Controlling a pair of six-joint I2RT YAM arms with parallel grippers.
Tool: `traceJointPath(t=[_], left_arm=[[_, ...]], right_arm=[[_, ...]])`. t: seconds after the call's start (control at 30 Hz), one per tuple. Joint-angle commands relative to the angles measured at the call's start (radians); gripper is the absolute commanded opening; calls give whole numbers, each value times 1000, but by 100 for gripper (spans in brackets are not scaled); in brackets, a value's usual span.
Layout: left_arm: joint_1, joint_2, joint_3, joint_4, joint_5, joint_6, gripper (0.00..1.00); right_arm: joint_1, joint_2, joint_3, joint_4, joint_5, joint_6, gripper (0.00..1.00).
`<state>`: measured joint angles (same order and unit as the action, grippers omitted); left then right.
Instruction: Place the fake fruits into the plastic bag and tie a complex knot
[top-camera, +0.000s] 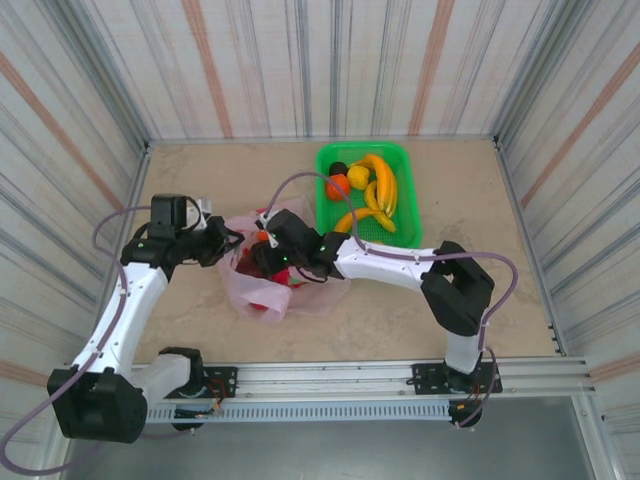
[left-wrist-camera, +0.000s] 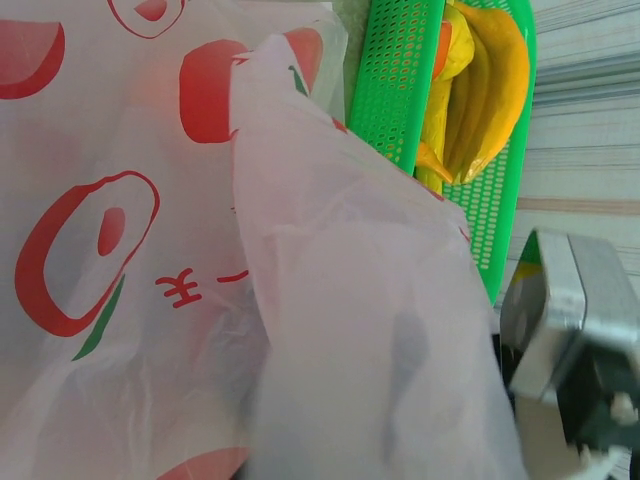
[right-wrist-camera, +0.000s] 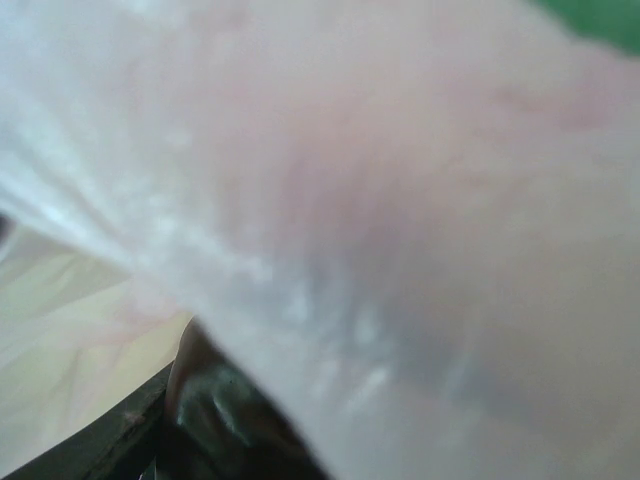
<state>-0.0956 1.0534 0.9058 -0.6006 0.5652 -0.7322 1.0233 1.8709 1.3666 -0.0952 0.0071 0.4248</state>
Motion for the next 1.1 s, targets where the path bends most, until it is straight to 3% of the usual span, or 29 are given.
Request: traceJointPath(t=[0.0, 0.8, 1.07], left_arm=[[-4, 4, 35, -8, -7, 20, 3], [-4, 32, 48, 27, 20, 9, 3], [-4, 28, 48, 30, 22, 10, 3]], right_arm=[[-12, 41, 49, 24, 19, -24, 52], [-58, 119, 120, 34, 33, -22, 57], [-58, 101, 115, 28, 39, -28, 67]])
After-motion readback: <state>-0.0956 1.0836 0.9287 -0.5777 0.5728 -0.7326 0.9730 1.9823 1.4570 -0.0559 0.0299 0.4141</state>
